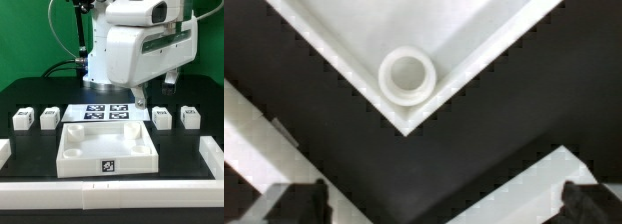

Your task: Assemble one leg

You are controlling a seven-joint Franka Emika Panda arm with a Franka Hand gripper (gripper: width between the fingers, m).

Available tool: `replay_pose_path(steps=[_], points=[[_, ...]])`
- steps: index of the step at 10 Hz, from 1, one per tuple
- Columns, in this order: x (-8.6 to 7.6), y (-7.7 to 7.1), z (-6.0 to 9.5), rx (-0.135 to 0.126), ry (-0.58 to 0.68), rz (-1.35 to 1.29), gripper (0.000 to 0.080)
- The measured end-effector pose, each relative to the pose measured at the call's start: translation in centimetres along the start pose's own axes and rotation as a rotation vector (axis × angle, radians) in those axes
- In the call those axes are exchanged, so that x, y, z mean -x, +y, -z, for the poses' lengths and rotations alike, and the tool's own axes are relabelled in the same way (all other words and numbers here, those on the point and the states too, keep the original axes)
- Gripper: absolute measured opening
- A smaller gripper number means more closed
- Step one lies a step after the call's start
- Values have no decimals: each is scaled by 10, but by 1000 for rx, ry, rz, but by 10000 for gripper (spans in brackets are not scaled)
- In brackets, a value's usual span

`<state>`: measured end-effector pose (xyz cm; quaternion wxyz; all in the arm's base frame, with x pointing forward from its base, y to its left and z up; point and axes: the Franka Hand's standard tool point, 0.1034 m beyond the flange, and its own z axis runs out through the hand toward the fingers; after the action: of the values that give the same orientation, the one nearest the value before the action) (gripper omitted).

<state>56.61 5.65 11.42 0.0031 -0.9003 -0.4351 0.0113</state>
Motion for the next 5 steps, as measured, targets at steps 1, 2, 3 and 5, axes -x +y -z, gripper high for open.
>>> replay_pose_path(steps=[1, 2, 3, 5], points=[[0, 0, 0, -1, 0, 0, 650], [0, 0, 0, -1, 0, 0, 650], [0, 0, 0, -1, 0, 0, 650], [0, 0, -1, -1, 0, 0, 650]])
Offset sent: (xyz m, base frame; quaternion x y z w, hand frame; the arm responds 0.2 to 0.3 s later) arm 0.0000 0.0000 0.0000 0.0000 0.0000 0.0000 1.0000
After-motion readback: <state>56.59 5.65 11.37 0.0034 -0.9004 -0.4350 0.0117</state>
